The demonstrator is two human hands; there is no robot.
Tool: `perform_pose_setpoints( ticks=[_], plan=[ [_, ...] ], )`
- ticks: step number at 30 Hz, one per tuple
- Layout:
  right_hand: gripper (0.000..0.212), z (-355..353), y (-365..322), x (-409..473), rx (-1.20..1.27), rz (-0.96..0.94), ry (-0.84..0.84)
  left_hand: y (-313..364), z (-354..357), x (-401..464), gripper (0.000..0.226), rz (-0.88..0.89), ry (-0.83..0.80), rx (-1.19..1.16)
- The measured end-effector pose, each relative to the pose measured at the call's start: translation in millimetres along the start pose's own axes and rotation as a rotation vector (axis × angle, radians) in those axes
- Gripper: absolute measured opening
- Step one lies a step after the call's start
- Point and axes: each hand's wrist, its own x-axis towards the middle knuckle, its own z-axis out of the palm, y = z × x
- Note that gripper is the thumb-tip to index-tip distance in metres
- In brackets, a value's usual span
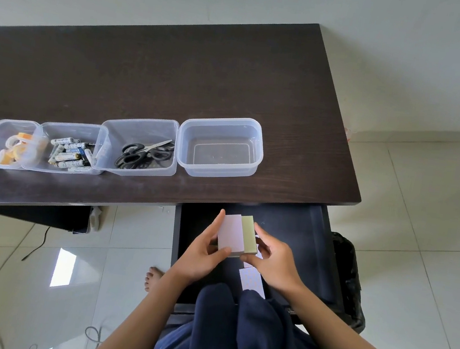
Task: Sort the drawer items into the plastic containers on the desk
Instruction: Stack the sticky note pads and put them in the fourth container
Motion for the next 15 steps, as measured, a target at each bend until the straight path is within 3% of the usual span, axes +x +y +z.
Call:
perform_pose_setpoints(
  ticks=[15],
  plan=[
    [0.080, 1.0, 6.3, 2.3, 0.009, 0.035, 0.008, 2.3, 0.7, -0.4, 0.066, -0.019, 0.046, -0.153]
  ],
)
